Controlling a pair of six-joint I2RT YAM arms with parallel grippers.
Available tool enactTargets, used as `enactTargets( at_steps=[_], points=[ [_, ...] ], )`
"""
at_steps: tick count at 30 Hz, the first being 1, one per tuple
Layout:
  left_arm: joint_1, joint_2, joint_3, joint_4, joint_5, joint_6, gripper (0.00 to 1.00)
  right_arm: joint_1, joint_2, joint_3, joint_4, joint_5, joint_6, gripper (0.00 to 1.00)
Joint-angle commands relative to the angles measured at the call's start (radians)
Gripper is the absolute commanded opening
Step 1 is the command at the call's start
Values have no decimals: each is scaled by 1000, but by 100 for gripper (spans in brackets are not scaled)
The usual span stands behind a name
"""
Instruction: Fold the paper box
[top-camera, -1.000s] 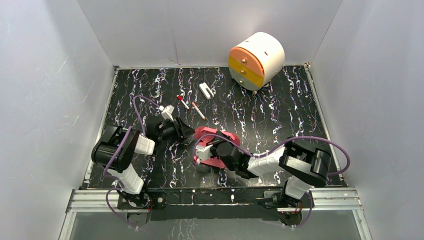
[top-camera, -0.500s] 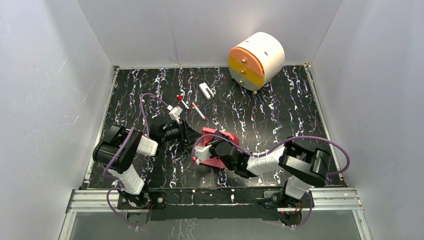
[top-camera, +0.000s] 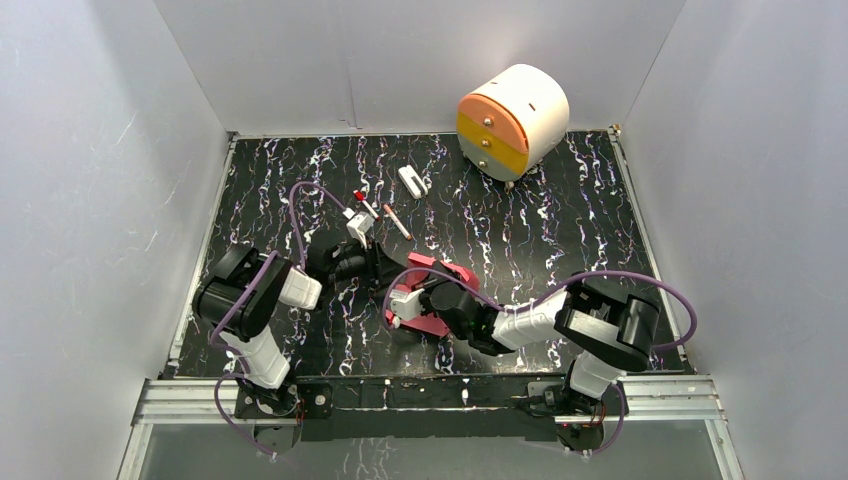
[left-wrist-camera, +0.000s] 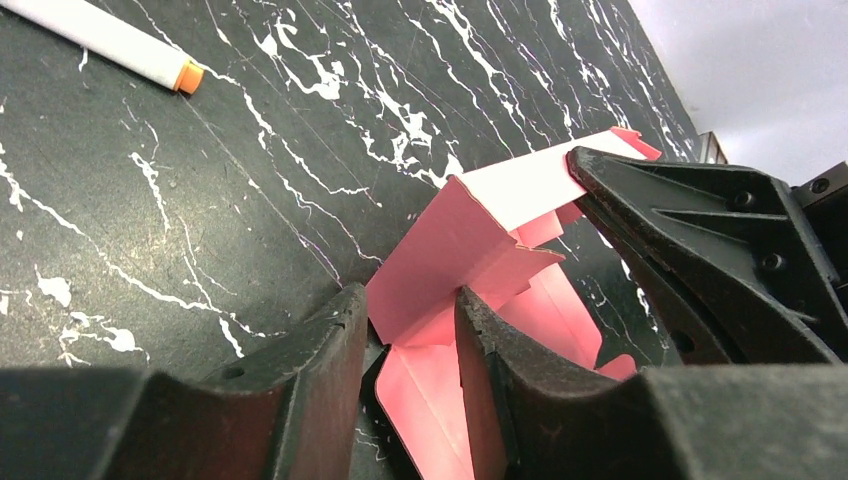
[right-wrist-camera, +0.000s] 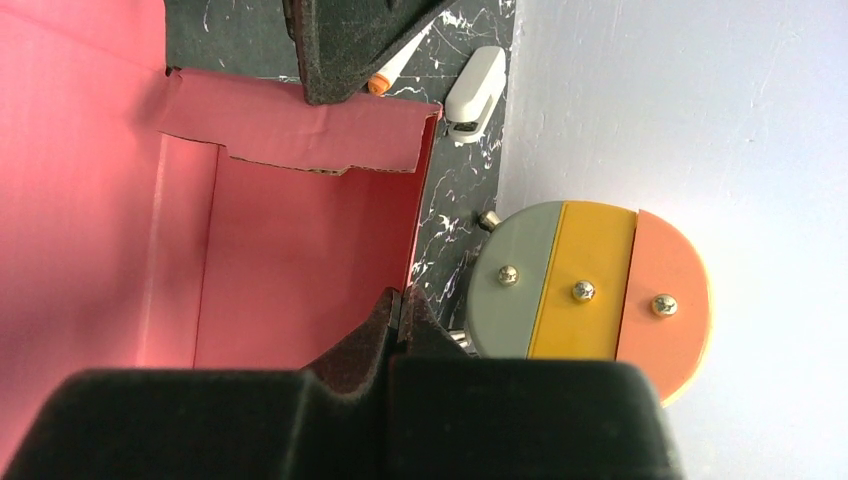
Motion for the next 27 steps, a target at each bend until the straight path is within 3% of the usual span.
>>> enactTargets(
  at_steps=[1,12,27],
  points=[
    [-38,8,21,57,-73,90,35,26,15,23,-33,-105,24,0],
    [-58,-2,-8,116,-132,140,36,31,-18,40,-109,-126,48,0],
    [-67,-1,-71,239,-70,138,37,44,-52,73,-181,-121,41,0]
  ],
)
